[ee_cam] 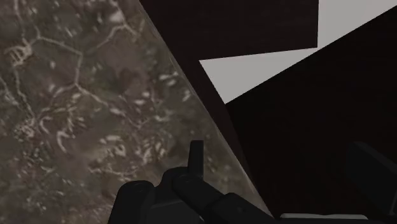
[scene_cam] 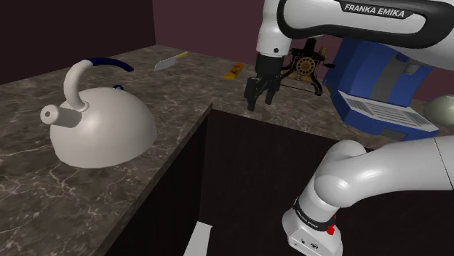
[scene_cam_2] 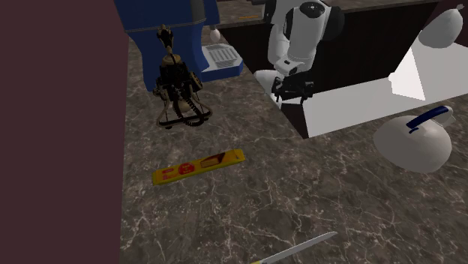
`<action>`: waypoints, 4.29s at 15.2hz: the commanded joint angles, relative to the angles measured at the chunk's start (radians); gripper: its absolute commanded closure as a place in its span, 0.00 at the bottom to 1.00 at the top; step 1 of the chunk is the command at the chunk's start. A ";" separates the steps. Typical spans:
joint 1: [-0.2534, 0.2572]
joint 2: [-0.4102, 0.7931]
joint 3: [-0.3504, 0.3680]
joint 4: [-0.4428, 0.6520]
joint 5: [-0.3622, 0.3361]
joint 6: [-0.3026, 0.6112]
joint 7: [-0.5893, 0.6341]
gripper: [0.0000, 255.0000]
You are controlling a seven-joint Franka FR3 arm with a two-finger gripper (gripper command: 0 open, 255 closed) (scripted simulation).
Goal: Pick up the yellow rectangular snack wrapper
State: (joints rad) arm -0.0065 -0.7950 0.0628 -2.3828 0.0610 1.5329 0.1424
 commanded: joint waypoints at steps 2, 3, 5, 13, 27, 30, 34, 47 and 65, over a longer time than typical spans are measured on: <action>-0.012 0.037 -0.001 0.021 -0.001 0.019 0.015 0.00; -0.024 0.074 -0.003 0.043 -0.003 0.036 0.030 0.00; -0.046 0.146 -0.007 0.089 -0.006 0.067 0.059 0.00; -0.126 0.421 -0.034 0.306 -0.020 0.146 0.178 0.00; -0.236 0.869 -0.127 0.802 -0.012 0.135 0.357 0.00; -0.262 0.968 -0.151 0.934 0.001 0.109 0.390 0.00; -0.305 1.109 -0.182 1.134 0.027 0.058 0.433 0.00; -0.319 1.142 -0.193 1.080 0.037 0.148 0.446 1.00; -0.330 1.192 -0.194 1.292 0.043 -0.014 0.453 1.00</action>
State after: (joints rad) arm -0.3354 0.3917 -0.1310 -1.1107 0.1028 1.5345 0.5953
